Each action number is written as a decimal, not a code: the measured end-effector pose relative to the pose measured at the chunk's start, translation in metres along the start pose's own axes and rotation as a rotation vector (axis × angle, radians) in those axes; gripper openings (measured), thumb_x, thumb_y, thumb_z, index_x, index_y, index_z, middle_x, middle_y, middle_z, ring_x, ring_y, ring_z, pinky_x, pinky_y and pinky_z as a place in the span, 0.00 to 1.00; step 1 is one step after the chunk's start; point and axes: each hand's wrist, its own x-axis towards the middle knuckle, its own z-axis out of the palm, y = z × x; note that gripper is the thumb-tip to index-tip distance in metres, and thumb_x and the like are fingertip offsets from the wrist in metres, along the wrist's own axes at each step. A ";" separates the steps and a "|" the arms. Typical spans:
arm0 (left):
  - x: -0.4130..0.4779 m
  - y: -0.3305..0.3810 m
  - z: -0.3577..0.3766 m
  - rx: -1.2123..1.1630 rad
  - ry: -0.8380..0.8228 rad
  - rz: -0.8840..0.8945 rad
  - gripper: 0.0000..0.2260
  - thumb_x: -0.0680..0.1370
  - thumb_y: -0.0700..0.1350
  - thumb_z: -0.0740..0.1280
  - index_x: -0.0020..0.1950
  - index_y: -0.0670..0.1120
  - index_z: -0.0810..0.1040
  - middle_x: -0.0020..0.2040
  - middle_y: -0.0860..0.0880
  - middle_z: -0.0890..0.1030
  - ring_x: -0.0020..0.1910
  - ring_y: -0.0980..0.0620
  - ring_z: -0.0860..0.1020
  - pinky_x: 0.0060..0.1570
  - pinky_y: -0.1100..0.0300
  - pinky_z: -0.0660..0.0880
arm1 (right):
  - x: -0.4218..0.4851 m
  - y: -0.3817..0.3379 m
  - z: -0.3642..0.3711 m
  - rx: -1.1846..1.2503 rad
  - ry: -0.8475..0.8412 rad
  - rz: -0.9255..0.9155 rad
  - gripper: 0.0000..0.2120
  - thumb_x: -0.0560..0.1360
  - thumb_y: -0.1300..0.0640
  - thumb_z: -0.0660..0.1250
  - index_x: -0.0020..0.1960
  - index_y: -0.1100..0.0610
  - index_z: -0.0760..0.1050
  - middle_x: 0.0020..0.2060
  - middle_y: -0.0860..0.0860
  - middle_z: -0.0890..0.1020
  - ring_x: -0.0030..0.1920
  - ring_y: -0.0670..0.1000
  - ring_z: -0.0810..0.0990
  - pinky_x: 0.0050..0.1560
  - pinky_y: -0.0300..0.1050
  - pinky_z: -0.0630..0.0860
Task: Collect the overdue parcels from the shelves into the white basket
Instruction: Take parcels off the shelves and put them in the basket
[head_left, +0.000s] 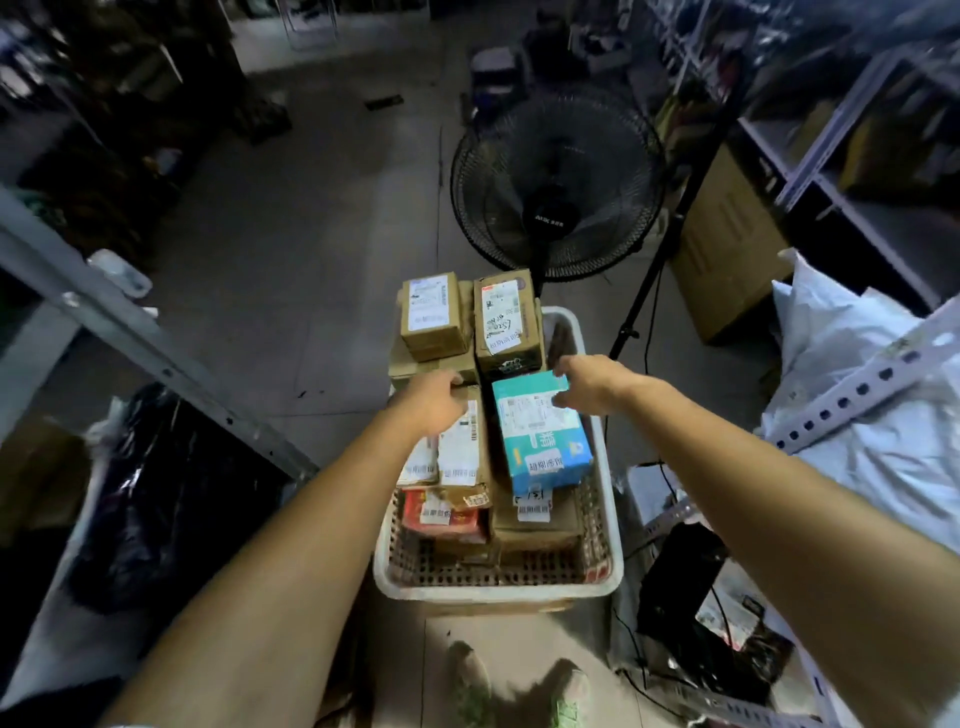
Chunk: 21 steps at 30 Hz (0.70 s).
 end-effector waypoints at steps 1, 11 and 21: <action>-0.003 -0.002 -0.010 0.003 0.015 0.012 0.19 0.75 0.51 0.69 0.67 0.55 0.75 0.61 0.49 0.79 0.56 0.46 0.79 0.58 0.51 0.78 | -0.003 -0.011 -0.006 -0.028 0.014 -0.021 0.22 0.77 0.52 0.67 0.69 0.55 0.71 0.62 0.55 0.78 0.61 0.57 0.77 0.53 0.46 0.73; -0.099 -0.053 -0.062 0.009 0.206 -0.174 0.19 0.78 0.52 0.68 0.68 0.51 0.74 0.63 0.46 0.79 0.60 0.45 0.78 0.62 0.52 0.75 | -0.024 -0.119 -0.016 -0.234 0.066 -0.335 0.21 0.75 0.50 0.68 0.66 0.56 0.75 0.60 0.57 0.80 0.59 0.60 0.78 0.57 0.46 0.74; -0.306 -0.137 -0.016 -0.122 0.429 -0.576 0.20 0.80 0.51 0.66 0.70 0.48 0.72 0.62 0.44 0.79 0.60 0.43 0.78 0.57 0.55 0.75 | -0.113 -0.233 0.065 -0.442 -0.125 -0.849 0.21 0.77 0.52 0.66 0.69 0.57 0.72 0.65 0.55 0.76 0.62 0.58 0.76 0.59 0.45 0.72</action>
